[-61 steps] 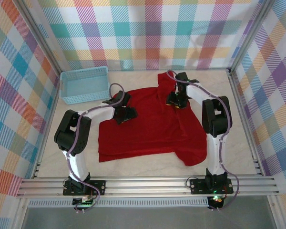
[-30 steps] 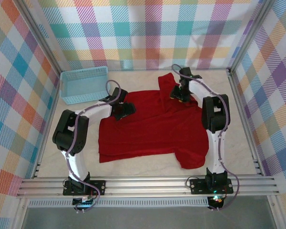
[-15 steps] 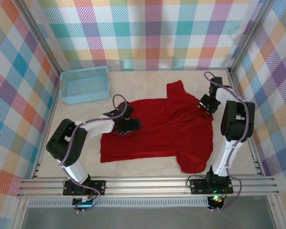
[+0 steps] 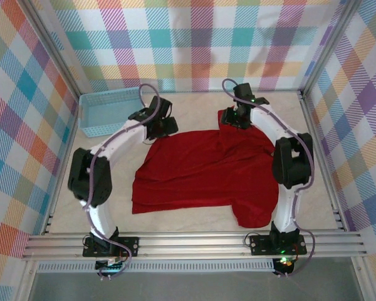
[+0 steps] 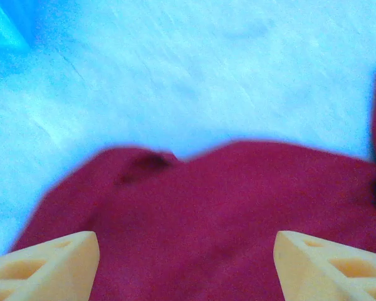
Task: Fold the inside-out t-shirt
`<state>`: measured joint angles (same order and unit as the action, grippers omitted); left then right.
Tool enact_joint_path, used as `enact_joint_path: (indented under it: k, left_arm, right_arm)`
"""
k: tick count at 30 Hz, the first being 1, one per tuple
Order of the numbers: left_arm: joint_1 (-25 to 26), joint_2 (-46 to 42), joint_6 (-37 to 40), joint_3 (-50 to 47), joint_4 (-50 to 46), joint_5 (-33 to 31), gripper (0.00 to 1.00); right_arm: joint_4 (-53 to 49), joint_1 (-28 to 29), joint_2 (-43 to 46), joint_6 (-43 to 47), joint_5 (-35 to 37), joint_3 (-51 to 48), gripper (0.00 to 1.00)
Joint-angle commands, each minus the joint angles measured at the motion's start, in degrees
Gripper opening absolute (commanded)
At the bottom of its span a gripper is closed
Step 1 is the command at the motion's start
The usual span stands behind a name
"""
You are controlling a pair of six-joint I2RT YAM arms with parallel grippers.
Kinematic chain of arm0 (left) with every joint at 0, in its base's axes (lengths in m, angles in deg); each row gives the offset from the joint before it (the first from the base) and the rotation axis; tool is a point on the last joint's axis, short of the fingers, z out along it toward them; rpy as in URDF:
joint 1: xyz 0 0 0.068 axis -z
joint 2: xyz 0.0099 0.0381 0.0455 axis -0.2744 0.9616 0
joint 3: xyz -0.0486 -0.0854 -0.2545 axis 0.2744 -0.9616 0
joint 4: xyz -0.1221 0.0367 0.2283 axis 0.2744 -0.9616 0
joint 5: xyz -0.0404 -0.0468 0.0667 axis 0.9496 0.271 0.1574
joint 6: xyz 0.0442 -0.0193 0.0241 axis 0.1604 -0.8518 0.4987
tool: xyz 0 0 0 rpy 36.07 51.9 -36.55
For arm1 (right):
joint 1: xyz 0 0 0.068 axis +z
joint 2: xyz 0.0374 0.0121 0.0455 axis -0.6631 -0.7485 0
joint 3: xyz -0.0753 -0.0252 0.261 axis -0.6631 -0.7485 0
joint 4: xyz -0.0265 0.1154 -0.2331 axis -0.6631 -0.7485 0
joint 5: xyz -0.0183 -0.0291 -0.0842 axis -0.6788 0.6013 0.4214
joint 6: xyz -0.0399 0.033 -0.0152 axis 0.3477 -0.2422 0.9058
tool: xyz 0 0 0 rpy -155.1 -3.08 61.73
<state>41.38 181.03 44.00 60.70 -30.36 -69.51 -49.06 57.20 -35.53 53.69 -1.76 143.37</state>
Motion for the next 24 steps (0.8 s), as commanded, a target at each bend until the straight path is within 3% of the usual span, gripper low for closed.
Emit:
enact_joint_path:
  k: [1, 7, 13, 16, 21, 24]
  left_arm:
    - [-1.2, 7.0, 5.0, 5.2, -8.8, -7.9, 0.74]
    - [-1.9, 16.2, 9.4, 14.9, -11.4, -7.5, 0.73]
    - [-2.1, 20.1, 11.0, 16.5, -11.8, -5.6, 0.67]
    - [-2.9, 20.1, 10.1, 15.1, -11.1, -4.9, 0.54]
    - [-3.8, 17.5, 8.5, 11.7, -9.1, -3.0, 0.23]
    - [-3.8, 13.4, 7.3, 7.0, -5.5, -1.4, 0.14]
  right_arm:
    - [-4.2, -0.6, -5.6, 2.3, -1.1, 2.1, 0.57]
    - [-3.8, -1.2, -7.1, 1.5, 0.7, -1.6, 0.57]
    - [-4.3, -4.1, -5.9, -2.9, 3.0, -7.3, 0.57]
    - [-3.6, -5.6, -5.0, -4.5, 2.9, -10.6, 0.56]
    - [-0.5, -6.9, -1.4, -5.5, 2.6, -16.8, 0.55]
    - [0.3, -6.9, 0.0, -5.2, 2.3, -18.7, 0.55]
